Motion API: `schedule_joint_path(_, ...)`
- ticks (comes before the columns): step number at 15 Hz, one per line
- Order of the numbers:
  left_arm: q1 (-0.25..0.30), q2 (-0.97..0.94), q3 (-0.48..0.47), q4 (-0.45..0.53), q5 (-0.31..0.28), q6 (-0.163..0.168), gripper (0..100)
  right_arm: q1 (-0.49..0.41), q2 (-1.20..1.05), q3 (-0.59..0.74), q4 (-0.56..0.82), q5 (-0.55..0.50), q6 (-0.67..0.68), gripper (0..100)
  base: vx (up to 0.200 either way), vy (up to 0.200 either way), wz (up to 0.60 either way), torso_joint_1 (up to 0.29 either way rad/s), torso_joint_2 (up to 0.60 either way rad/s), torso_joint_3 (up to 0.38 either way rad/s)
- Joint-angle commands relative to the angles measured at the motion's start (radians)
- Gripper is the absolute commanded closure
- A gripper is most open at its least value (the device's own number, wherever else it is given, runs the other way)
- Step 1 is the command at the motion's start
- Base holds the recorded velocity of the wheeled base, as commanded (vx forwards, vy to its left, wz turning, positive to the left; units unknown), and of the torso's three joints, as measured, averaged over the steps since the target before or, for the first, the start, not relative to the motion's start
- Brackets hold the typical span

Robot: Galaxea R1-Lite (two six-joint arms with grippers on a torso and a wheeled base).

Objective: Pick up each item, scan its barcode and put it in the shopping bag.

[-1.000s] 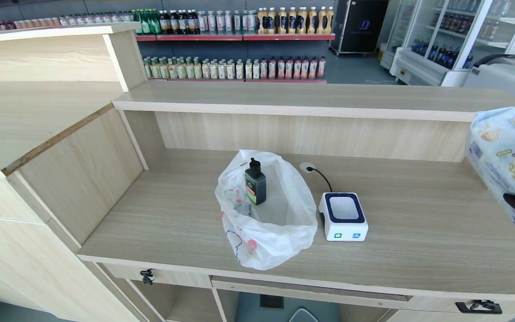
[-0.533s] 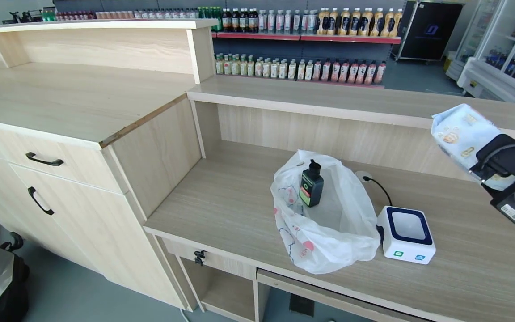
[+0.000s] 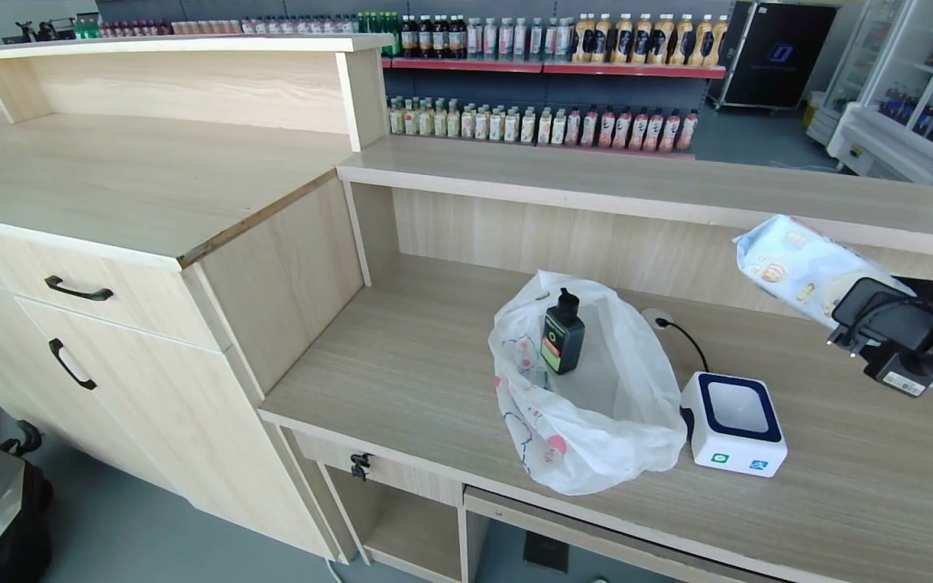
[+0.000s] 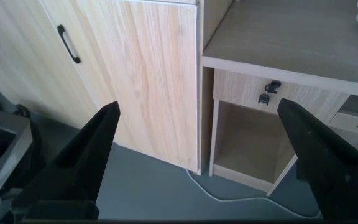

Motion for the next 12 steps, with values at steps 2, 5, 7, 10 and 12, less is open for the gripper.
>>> schedule_joint_path(2,0.0,0.0,0.0,0.0,0.0,0.0,0,-0.048,0.122,0.014,-0.078,0.091,-0.053,100,0.0,0.0,0.0,0.0,0.0,0.0)
schedule_joint_path(5,0.0,0.0,0.0,0.0,0.0,0.0,0,-0.048,0.153,0.023,-0.097,0.141,-0.099,100,0.0,0.0,0.0,0.0,0.0,0.0)
schedule_joint_path(7,0.001,0.0,0.0,0.0,0.0,0.0,0,-0.048,0.17,0.025,-0.095,0.172,-0.1,100,0.0,0.0,0.0,0.0,0.0,0.0)
schedule_joint_path(10,0.001,0.0,0.0,0.0,0.0,0.0,0,-0.053,0.193,0.02,-0.103,0.173,-0.1,100,0.0,0.0,0.0,0.0,0.0,0.0)
schedule_joint_path(12,0.001,0.0,0.0,0.0,0.0,0.0,0,-0.058,0.21,0.022,-0.152,0.186,-0.102,100,0.0,0.0,0.0,0.0,0.0,0.0)
